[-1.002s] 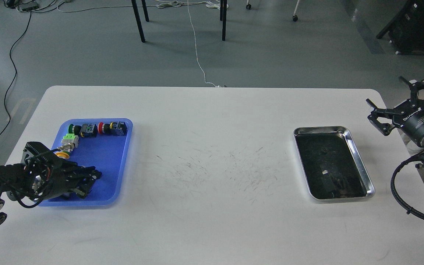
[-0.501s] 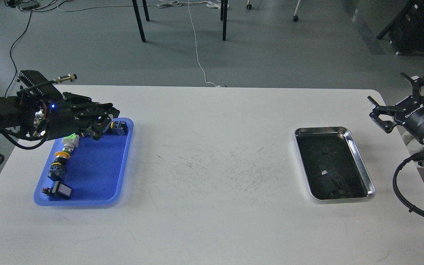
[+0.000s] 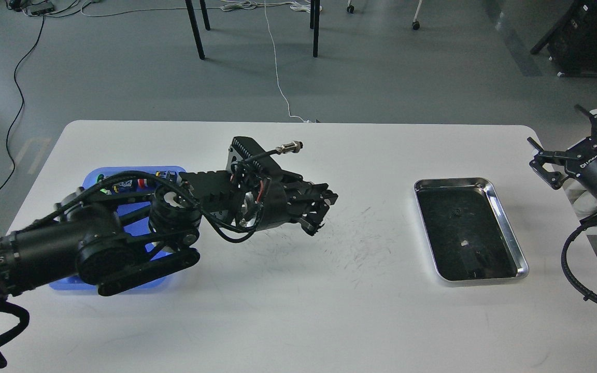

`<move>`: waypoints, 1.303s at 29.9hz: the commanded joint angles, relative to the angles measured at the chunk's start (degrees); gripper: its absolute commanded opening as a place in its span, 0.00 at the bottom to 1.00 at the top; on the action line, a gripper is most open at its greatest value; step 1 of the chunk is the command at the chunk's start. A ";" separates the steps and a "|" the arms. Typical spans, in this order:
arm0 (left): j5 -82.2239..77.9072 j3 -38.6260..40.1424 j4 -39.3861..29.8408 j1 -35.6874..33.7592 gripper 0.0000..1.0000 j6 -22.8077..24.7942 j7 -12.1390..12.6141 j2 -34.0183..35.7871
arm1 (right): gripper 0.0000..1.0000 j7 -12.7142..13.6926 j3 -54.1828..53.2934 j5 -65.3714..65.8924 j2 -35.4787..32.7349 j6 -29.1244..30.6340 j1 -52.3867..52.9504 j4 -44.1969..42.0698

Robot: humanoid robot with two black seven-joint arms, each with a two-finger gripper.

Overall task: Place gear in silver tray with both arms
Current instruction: 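Lift the gear and carry it toward the silver tray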

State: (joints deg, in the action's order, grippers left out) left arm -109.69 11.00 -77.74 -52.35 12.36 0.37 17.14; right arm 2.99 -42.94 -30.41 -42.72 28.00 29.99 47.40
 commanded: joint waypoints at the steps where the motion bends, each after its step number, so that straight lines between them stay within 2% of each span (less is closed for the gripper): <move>1: -1.49 -0.02 5.92 2.16 0.09 -0.67 0.07 -8.33 | 0.92 -0.09 -0.21 0.00 0.01 0.00 -0.01 -0.12; 6: -1.84 0.16 12.16 3.92 0.09 -2.33 -0.01 -17.14 | 0.92 -0.09 -0.12 0.00 0.01 0.00 -0.01 -0.12; 14: -1.93 0.34 17.53 6.56 0.10 -5.76 0.16 -17.14 | 0.92 -0.09 -0.12 0.00 0.01 0.00 -0.01 -0.12; 20: -2.37 -0.81 16.66 7.53 0.10 -7.17 0.16 -17.14 | 0.92 -0.09 0.31 0.00 0.10 0.00 -0.10 -0.12; 39: -2.37 -0.98 15.34 14.64 0.16 -7.17 -0.37 -17.14 | 0.93 -0.09 0.76 0.08 0.54 0.00 -0.10 0.15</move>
State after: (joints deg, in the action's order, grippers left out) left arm -112.06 10.02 -62.36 -38.63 5.18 0.17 0.00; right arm 2.90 -42.19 -30.33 -42.31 28.00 29.88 47.54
